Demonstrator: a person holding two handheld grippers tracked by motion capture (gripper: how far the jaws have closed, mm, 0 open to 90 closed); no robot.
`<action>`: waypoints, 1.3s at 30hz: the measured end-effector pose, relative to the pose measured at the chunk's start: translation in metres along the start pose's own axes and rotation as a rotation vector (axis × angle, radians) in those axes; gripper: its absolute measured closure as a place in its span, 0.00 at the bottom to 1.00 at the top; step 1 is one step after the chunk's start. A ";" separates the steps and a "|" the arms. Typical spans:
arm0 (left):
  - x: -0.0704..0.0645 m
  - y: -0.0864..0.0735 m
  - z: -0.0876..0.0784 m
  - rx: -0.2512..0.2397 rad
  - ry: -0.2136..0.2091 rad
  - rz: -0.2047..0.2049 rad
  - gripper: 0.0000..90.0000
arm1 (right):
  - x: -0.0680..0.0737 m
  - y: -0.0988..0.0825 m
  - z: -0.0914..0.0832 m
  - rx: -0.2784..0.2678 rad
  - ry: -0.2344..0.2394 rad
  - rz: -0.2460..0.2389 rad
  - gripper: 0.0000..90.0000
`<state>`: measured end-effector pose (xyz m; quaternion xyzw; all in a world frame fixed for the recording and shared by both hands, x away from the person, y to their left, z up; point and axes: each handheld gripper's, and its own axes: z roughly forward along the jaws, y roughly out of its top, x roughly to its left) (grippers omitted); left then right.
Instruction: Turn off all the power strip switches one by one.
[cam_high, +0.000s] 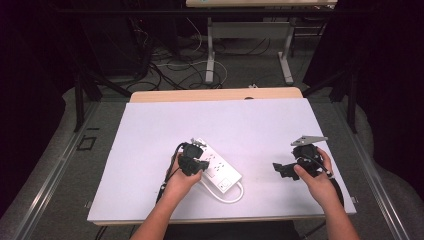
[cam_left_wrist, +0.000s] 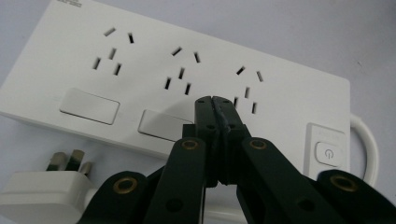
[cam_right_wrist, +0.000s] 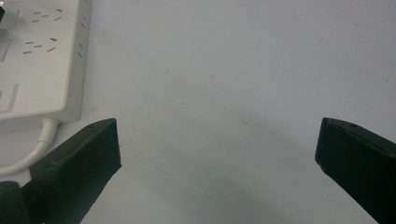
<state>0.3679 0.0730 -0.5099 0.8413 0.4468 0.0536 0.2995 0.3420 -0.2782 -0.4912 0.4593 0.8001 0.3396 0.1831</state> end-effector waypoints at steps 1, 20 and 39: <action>0.003 0.001 -0.003 -0.006 0.000 -0.003 1.00 | 0.000 0.000 0.000 0.000 0.005 0.001 0.00; 0.020 0.005 0.002 -0.002 0.058 -0.021 1.00 | 0.001 -0.001 0.003 0.011 0.004 -0.004 0.00; 0.026 0.003 0.005 -0.011 0.064 -0.025 1.00 | 0.001 -0.001 0.003 0.011 0.004 -0.002 0.00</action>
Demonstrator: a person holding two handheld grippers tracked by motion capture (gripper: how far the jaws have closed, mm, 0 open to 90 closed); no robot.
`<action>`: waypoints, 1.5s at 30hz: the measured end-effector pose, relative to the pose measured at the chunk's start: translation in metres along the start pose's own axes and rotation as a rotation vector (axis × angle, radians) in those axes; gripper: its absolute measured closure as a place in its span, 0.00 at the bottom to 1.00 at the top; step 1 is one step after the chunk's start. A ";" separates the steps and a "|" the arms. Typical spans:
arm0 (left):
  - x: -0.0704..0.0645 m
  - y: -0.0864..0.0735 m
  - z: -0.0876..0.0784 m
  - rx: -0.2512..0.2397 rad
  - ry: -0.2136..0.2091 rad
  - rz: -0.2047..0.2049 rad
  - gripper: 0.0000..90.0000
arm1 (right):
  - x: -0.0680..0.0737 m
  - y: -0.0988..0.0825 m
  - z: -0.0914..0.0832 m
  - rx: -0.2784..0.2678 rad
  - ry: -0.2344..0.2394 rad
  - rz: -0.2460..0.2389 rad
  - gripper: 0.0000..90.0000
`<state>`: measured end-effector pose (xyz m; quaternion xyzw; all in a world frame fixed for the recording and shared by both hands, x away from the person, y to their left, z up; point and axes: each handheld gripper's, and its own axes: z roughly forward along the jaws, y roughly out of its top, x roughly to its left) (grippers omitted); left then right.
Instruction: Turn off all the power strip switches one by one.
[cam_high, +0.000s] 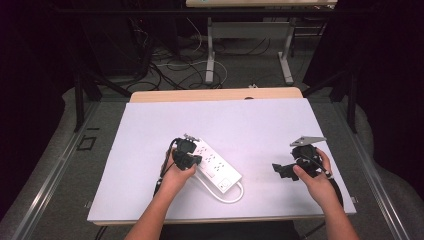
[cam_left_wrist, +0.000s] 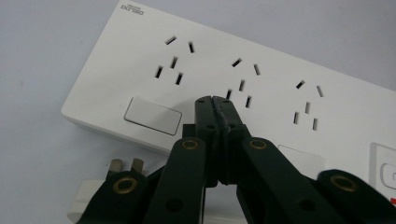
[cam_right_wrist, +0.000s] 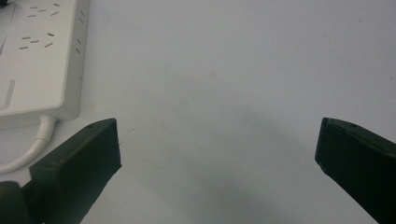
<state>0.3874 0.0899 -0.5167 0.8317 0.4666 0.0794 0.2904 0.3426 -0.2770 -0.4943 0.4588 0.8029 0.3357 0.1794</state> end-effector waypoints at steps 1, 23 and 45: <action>0.000 0.000 0.000 0.003 0.010 -0.005 1.00 | 0.000 0.000 0.000 0.000 -0.001 -0.001 0.00; 0.003 -0.003 0.002 -0.002 0.004 -0.007 1.00 | 0.001 0.000 0.001 0.001 -0.003 0.001 0.00; 0.004 -0.001 0.001 0.023 -0.008 -0.018 1.00 | 0.000 0.000 0.001 0.002 0.001 0.001 0.00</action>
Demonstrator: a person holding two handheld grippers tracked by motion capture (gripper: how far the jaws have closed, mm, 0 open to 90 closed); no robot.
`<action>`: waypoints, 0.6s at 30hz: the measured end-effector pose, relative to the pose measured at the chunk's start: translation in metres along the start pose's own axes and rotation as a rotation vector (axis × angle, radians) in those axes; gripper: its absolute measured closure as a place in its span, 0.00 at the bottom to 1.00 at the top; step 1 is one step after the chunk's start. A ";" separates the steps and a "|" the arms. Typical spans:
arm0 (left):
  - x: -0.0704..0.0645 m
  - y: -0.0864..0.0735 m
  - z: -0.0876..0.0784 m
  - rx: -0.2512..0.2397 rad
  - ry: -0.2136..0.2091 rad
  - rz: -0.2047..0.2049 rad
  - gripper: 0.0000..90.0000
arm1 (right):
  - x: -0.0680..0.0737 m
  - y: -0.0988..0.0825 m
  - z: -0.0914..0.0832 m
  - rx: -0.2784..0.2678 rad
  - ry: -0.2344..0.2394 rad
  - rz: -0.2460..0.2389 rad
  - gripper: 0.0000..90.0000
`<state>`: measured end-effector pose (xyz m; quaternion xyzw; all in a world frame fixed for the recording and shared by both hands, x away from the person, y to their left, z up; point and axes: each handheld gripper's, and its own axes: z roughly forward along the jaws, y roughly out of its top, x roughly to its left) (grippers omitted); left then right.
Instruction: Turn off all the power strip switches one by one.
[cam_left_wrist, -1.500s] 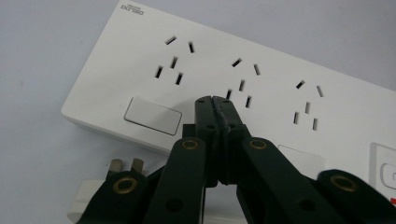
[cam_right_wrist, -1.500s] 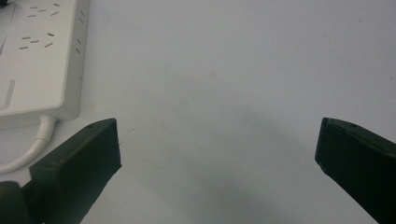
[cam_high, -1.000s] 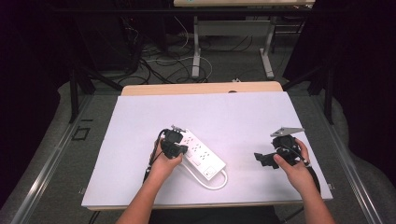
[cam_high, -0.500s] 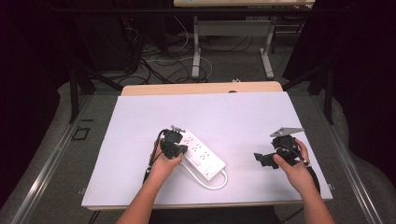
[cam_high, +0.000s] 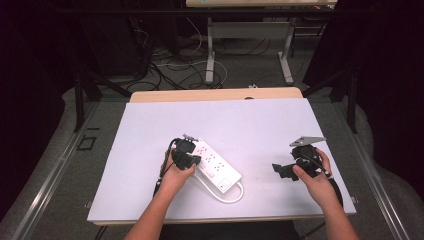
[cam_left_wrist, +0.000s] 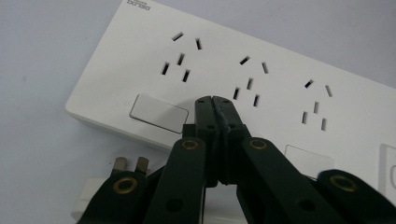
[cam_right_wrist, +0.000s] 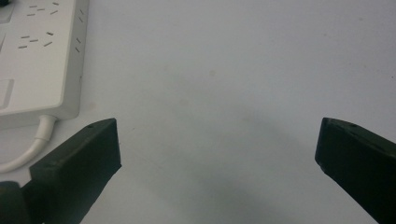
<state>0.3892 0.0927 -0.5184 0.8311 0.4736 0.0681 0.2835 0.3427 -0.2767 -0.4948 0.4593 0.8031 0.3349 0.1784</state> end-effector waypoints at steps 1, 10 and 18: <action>-0.001 0.000 0.001 -0.008 0.005 -0.004 1.00 | 0.000 0.000 0.000 -0.001 -0.001 0.000 0.00; -0.001 0.006 -0.007 -0.026 -0.004 -0.003 1.00 | -0.001 0.000 -0.002 -0.004 -0.002 0.002 0.00; 0.003 0.017 -0.014 -0.041 -0.009 -0.002 1.00 | -0.002 0.000 -0.002 -0.003 -0.002 0.003 0.00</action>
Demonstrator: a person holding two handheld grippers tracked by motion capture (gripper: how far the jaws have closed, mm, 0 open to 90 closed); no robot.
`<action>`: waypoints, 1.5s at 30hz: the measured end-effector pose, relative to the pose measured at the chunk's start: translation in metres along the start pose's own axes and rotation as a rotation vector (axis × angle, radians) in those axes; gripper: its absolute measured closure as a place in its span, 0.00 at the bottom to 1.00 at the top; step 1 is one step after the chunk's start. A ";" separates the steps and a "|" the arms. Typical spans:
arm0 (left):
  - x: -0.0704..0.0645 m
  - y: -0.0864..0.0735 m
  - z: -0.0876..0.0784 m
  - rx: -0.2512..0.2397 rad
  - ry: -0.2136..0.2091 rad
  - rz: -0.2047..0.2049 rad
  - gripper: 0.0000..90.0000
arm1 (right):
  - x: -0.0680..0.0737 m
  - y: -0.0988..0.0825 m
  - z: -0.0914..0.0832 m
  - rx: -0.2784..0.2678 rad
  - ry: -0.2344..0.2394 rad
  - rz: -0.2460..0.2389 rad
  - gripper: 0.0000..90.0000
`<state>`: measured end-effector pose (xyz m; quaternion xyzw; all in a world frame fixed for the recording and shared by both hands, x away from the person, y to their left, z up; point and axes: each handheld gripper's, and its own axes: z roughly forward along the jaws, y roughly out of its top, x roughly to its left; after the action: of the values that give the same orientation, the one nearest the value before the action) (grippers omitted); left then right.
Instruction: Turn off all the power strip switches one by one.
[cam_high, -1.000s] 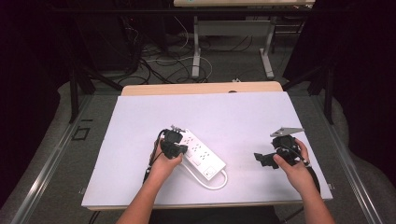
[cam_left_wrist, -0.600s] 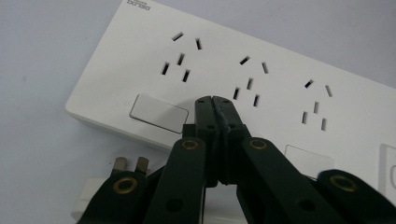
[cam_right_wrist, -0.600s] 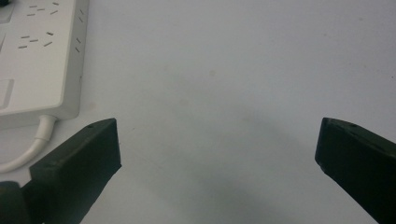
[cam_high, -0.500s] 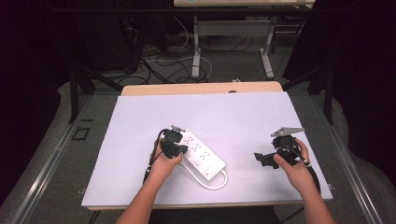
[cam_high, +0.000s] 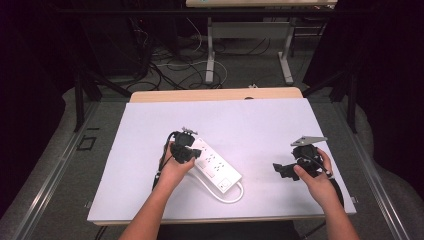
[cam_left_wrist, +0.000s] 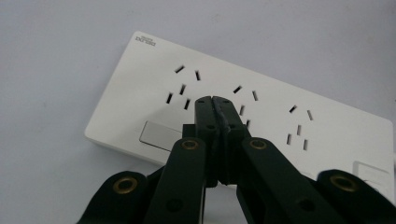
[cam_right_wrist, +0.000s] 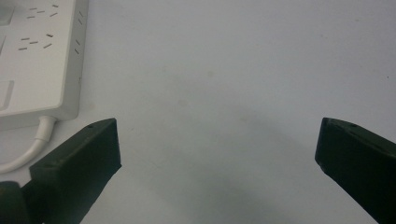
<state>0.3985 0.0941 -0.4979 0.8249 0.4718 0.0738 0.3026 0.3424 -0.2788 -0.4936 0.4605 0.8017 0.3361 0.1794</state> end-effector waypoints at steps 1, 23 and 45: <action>0.001 0.001 -0.001 -0.001 0.004 -0.005 1.00 | 0.000 0.000 0.000 0.000 0.000 -0.001 0.00; 0.034 0.009 0.003 0.035 0.016 -0.056 1.00 | 0.000 -0.001 0.001 0.004 0.001 0.005 0.00; 0.037 0.002 0.014 0.074 0.024 -0.050 1.00 | 0.000 -0.001 0.002 0.004 0.004 0.004 0.00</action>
<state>0.4259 0.1176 -0.5135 0.8226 0.4983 0.0586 0.2678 0.3431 -0.2778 -0.4956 0.4619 0.8018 0.3357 0.1764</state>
